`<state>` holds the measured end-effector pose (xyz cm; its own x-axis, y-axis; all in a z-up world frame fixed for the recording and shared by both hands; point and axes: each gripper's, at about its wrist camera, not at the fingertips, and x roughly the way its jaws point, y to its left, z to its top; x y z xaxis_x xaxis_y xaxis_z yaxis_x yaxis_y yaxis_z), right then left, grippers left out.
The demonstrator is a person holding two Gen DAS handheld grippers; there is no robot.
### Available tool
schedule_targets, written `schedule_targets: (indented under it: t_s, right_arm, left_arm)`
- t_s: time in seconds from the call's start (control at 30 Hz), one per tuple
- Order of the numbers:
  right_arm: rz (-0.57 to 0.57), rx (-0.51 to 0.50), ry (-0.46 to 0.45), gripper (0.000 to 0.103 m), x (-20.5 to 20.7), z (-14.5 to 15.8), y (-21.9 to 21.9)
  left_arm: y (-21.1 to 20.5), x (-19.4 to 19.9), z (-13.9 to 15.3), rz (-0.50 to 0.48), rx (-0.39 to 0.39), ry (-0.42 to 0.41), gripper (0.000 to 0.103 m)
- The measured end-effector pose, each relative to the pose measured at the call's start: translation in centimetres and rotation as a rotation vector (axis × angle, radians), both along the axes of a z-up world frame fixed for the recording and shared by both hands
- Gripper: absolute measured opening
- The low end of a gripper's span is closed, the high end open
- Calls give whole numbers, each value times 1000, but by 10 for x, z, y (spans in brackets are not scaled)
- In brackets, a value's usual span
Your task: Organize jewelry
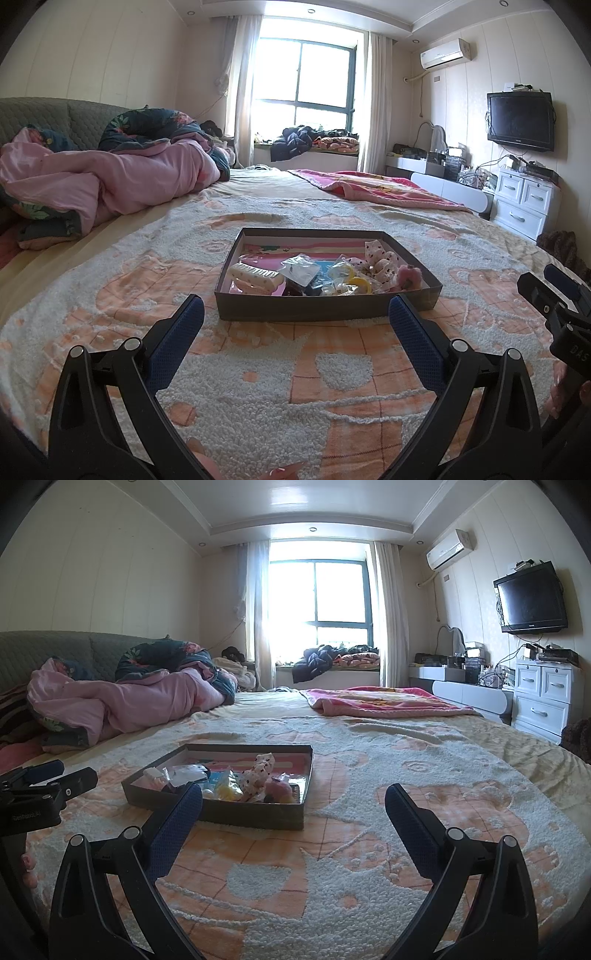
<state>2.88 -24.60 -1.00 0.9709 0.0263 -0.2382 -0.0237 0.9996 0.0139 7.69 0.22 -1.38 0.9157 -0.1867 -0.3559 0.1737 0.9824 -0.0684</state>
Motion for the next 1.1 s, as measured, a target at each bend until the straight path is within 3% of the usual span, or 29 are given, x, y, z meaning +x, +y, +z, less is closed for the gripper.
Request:
schedule_targets:
  t_s: [1.1]
  right_arm:
    - [-1, -2, 4, 97, 0, 0, 1]
  left_arm:
    - [3, 2, -1, 1, -2, 14, 92]
